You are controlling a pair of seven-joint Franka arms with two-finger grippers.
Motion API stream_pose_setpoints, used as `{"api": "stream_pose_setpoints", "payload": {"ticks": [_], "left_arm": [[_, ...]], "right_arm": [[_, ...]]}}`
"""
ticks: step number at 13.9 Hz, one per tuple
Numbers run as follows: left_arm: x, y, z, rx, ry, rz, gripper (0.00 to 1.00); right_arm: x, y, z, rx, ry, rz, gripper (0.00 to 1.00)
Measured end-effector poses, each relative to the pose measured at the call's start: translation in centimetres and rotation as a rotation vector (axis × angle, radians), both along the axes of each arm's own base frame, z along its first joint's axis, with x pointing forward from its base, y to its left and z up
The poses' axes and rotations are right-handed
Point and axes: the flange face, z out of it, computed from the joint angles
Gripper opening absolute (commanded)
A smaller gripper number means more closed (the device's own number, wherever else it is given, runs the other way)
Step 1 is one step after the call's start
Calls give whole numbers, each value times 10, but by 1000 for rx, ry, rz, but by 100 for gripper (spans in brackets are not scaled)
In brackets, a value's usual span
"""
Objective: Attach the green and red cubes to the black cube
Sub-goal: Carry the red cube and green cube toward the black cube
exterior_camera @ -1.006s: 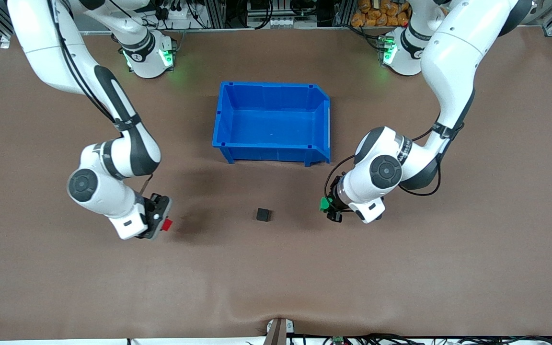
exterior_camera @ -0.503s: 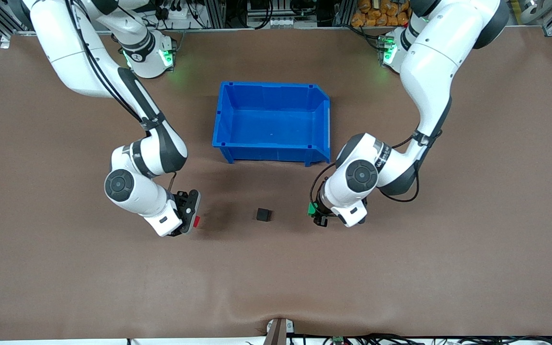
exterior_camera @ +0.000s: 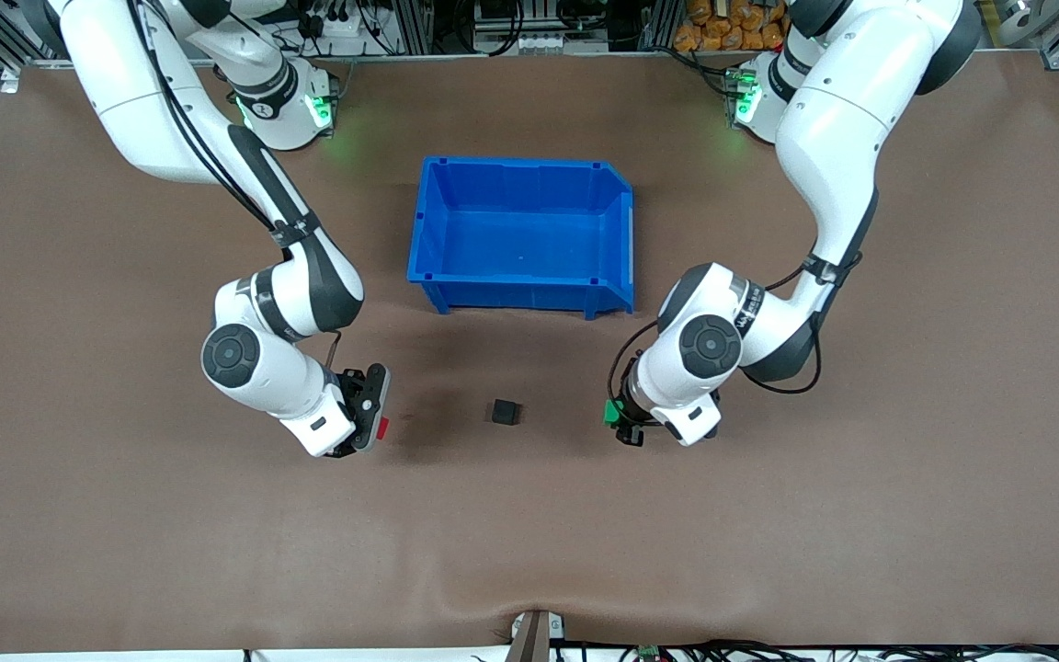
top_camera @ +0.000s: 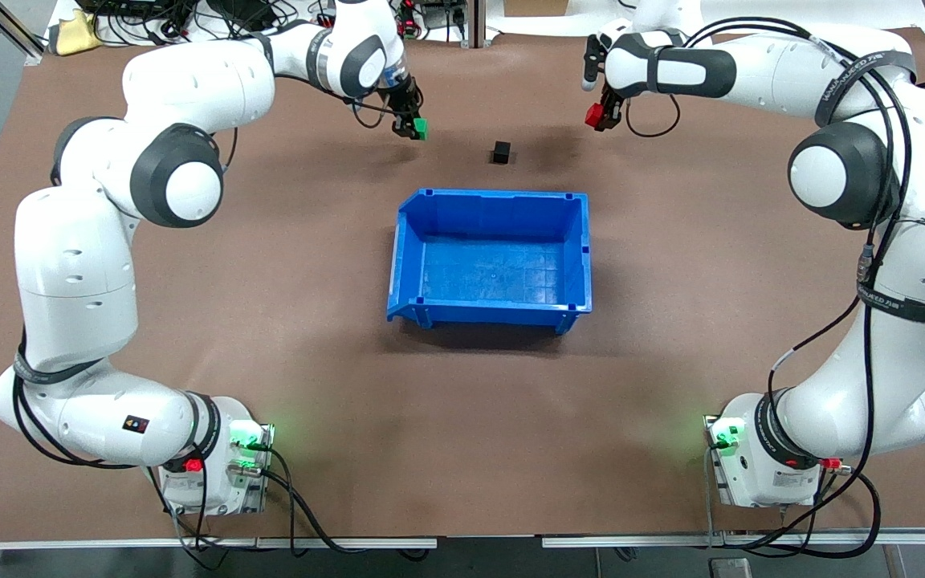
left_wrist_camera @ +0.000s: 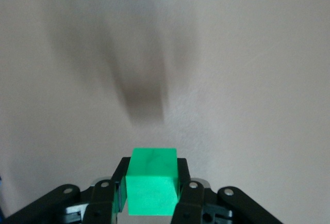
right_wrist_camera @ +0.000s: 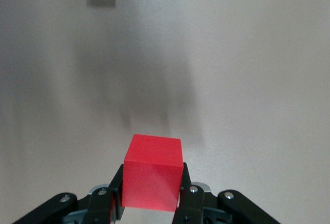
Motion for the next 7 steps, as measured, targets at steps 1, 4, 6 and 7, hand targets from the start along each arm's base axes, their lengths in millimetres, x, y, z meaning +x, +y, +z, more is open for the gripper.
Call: {"api": "stream_pose_setpoints", "payload": {"ticks": [1, 4, 6, 7], "left_arm": [[4, 4, 3, -2, -5, 7, 0], [9, 7, 17, -9, -22, 13, 0], [8, 8, 28, -5, -12, 14, 0], [9, 10, 32, -8, -9, 18, 0]], "right_arm": [[1, 4, 2, -2, 14, 8, 0], [-6, 38, 5, -2, 32, 9, 0], [-17, 76, -1, -2, 45, -27, 0], [-22, 95, -7, -1, 53, -46, 0]]}}
